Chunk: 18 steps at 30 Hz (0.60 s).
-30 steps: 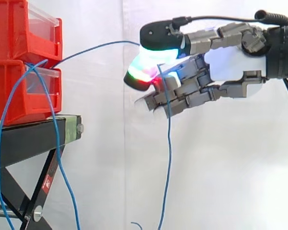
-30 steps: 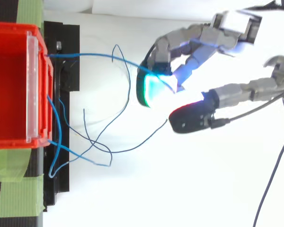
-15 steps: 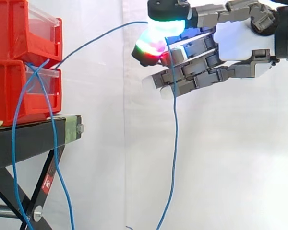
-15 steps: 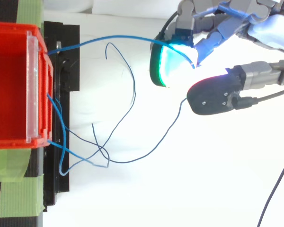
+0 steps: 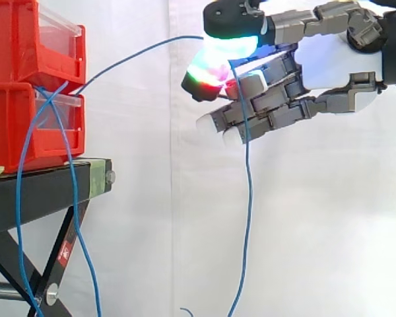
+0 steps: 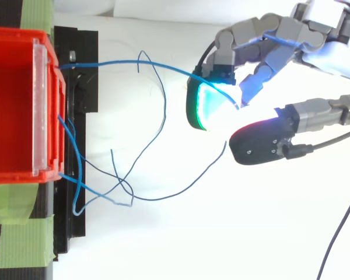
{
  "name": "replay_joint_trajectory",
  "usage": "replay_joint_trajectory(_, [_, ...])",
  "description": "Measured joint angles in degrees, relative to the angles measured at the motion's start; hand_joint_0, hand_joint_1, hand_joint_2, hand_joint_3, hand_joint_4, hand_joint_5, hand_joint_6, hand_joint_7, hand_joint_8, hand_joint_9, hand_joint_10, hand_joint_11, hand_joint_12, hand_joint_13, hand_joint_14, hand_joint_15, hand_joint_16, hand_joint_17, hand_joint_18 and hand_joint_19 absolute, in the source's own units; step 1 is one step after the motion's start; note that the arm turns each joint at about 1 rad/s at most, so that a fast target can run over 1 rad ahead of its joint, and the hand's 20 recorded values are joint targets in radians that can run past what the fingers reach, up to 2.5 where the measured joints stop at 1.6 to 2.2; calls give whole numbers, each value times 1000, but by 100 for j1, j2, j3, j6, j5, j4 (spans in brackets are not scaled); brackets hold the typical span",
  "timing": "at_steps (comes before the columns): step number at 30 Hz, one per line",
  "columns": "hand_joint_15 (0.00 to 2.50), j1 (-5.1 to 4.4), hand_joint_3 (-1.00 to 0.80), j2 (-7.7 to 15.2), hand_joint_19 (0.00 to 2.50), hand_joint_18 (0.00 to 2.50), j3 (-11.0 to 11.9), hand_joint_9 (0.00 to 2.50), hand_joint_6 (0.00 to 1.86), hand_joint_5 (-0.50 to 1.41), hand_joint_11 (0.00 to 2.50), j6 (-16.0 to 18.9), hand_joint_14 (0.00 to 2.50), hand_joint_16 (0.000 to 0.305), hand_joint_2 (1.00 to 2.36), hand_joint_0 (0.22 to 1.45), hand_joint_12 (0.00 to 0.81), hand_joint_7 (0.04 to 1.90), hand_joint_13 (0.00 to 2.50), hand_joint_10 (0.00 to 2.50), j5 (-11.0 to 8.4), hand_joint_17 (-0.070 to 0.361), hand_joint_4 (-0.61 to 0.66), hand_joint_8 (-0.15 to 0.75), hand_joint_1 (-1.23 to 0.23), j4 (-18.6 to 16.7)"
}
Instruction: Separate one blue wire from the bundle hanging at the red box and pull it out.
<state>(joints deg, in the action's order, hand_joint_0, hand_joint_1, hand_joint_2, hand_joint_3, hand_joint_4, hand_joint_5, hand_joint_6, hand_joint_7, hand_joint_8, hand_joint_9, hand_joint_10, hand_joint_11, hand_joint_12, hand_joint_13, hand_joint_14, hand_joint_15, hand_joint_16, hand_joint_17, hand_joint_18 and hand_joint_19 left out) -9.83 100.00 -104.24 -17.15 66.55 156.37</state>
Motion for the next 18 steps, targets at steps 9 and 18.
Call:
replay_joint_trajectory(9, [774,-1,260,0,543,610,0,1363,862,-93,1574,-7,23,61,1003,609,443,1292,784,8,-11,138,-100,342,-737,7])
replay_joint_trajectory(18, [793,-1,275,1,558,635,0,1391,860,-89,1593,-8,23,62,1001,611,447,1296,808,8,-17,139,-100,351,-742,8])
